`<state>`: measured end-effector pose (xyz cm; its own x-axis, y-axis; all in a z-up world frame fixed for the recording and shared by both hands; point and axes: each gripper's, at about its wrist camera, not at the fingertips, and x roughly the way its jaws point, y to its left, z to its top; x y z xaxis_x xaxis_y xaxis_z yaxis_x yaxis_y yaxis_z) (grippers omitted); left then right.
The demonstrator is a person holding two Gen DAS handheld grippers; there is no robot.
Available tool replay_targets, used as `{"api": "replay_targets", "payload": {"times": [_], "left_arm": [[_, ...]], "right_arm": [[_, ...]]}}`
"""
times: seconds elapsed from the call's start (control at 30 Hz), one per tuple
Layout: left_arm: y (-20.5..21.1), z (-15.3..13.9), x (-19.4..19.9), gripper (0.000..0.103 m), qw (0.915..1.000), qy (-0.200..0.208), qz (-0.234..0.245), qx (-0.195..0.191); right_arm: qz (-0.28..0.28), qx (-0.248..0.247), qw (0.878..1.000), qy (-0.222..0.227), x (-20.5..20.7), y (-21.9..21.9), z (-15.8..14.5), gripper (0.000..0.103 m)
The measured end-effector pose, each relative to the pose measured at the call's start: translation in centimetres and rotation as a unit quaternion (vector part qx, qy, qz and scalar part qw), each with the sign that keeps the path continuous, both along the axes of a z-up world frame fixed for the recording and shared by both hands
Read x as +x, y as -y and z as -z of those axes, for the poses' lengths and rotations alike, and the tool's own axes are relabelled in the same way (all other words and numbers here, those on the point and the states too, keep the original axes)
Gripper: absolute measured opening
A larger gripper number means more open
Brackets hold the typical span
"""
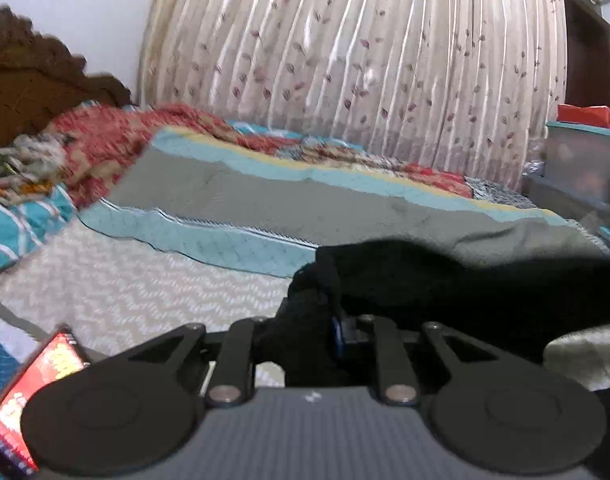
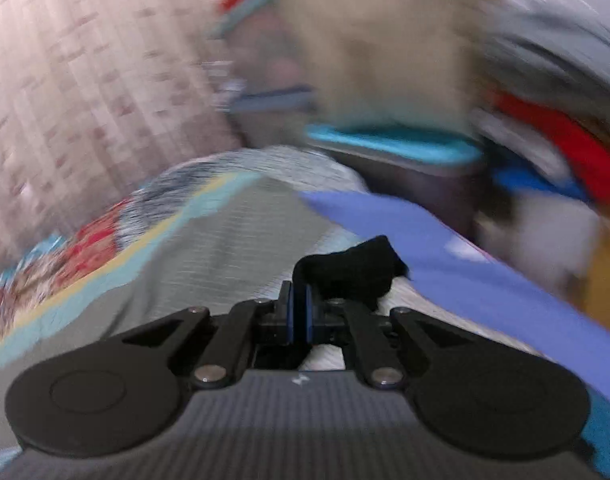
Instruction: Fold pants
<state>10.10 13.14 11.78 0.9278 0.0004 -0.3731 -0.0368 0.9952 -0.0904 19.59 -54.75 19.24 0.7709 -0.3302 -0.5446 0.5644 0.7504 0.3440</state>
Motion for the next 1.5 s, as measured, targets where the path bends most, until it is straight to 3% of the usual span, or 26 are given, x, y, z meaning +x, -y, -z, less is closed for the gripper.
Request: {"api": "replay_targets", "payload": {"times": [0.1, 0.2, 0.3, 0.4, 0.5, 0.57, 0.63, 0.77, 0.83, 0.97, 1.17, 1.33, 1.5], "left_arm": [[0.1, 0.2, -1.5, 0.017, 1.0, -0.007, -0.006, -0.003], [-0.5, 0.1, -2.1, 0.017, 0.9996, -0.02, 0.005, -0.017], [-0.1, -0.1, -2.3, 0.017, 0.9998, -0.018, 0.005, -0.008], [0.0, -0.2, -2.3, 0.018, 0.9998, -0.017, 0.004, -0.012], [-0.1, -0.3, -2.0, 0.018, 0.9996, -0.022, 0.001, -0.019], [-0.4, -0.3, -1.9, 0.018, 0.9994, -0.026, 0.001, -0.021], [-0.4, -0.5, -1.9, 0.018, 0.9994, -0.029, 0.0, -0.021], [-0.4, -0.5, -1.8, 0.018, 0.9993, -0.032, -0.003, -0.019], [-0.4, -0.6, -1.7, 0.018, 0.9992, -0.035, -0.007, -0.02], [-0.2, -0.9, -1.8, 0.018, 0.9991, -0.038, -0.012, -0.017], [0.2, -1.1, -1.7, 0.018, 0.9988, -0.044, -0.018, -0.011], [0.4, -1.2, -1.8, 0.018, 0.9986, -0.047, -0.02, -0.011], [0.6, -1.4, -1.9, 0.018, 0.9983, -0.051, -0.025, -0.013]], "right_arm": [[0.046, 0.01, 0.999, -0.021, -4.2, 2.1, 1.6, 0.002], [0.052, 0.043, 0.998, -0.016, -7.8, 3.0, 2.8, 0.002], [-0.004, 0.031, 0.999, -0.027, -10.2, 1.1, 3.2, 0.007], [-0.044, 0.056, 0.997, -0.017, -13.5, -0.5, 5.1, 0.009], [-0.052, 0.103, 0.993, -0.015, -15.6, -0.8, 8.1, 0.021], [-0.039, 0.139, 0.989, -0.024, -16.1, -0.3, 10.3, 0.038], [-0.017, 0.177, 0.984, -0.016, -16.9, 0.2, 11.5, 0.04], [0.009, 0.224, 0.974, 0.009, -16.6, 1.4, 13.5, 0.04], [0.015, 0.214, 0.977, 0.012, -15.8, 1.8, 13.4, 0.042], [0.012, 0.168, 0.986, -0.005, -13.4, 2.5, 14.3, 0.056], [0.0, 0.15, 0.989, -0.016, -12.8, 2.0, 15.5, 0.056], [0.034, 0.169, 0.985, 0.025, -15.1, 4.3, 16.1, 0.056], [-0.009, 0.192, 0.981, 0.033, -14.2, 4.7, 16.3, 0.056]]}}
